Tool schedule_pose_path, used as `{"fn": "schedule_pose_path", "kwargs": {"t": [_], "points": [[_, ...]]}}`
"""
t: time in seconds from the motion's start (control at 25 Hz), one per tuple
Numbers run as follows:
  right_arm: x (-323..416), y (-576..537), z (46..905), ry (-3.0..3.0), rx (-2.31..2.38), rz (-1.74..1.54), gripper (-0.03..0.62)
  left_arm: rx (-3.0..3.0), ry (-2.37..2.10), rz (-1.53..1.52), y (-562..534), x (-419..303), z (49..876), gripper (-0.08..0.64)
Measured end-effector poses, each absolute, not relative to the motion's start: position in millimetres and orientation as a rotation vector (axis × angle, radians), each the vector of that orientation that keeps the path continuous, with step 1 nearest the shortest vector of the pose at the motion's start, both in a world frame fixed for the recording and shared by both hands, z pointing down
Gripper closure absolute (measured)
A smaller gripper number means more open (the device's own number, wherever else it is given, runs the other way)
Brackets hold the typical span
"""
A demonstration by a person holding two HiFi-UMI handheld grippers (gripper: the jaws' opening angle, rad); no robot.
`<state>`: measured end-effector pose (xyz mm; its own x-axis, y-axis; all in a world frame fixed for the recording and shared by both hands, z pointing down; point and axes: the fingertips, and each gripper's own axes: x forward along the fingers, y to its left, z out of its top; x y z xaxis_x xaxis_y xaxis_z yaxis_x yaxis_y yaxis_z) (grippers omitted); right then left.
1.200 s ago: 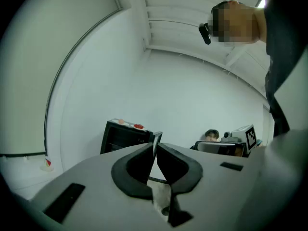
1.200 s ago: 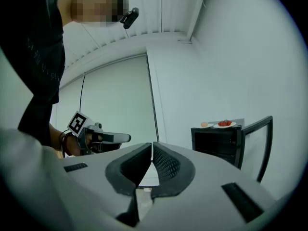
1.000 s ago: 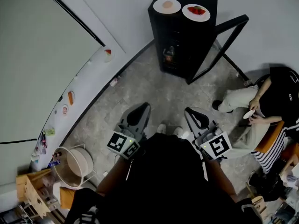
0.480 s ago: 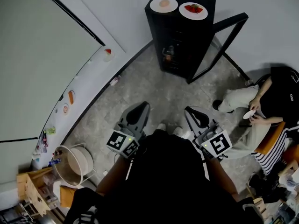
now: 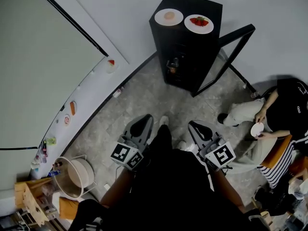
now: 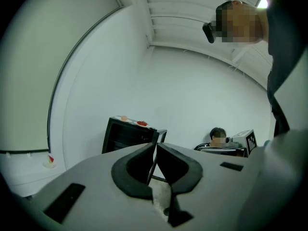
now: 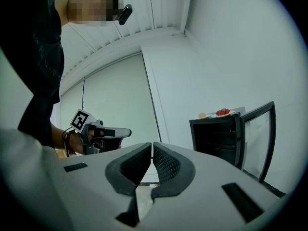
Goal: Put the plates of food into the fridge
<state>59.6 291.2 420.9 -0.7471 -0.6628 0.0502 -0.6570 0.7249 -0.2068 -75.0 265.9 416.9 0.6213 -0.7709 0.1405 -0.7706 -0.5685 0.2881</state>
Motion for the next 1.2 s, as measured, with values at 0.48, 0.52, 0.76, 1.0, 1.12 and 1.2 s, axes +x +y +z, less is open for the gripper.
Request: {"fn": "schedule_pose_path", "kwargs": {"t": [0.48,0.52,0.76,1.0,1.12,1.2], "points": [[46.7,229.8,425.1,2.87,-1.118,-0.363,0.56,2.532,-1.232,-0.029,203.6,-83.7,424.1,0.52],[45.4,225.5,426.3,2.871,-1.119,-0.369,0.56,2.529,-1.232,-0.03,199.8,-85.7,425.2,0.52],[33.6,192.9,429.8,2.875,-1.116,-0.394,0.56,2.519,-1.214,-0.025,166.9,-95.0,432.1,0.52],[30.4,157.4,437.8,2.845,-1.174,-0.439,0.56,2.521,-1.177,-0.031,126.8,-100.3,438.7,0.52],[28.5,137.5,440.2,2.832,-1.2,-0.457,0.56,2.526,-1.15,-0.036,104.4,-101.7,440.5,0.52],[26.7,125.0,440.4,2.826,-1.217,-0.465,0.56,2.535,-1.132,-0.04,90.2,-102.8,440.0,0.52]]}}
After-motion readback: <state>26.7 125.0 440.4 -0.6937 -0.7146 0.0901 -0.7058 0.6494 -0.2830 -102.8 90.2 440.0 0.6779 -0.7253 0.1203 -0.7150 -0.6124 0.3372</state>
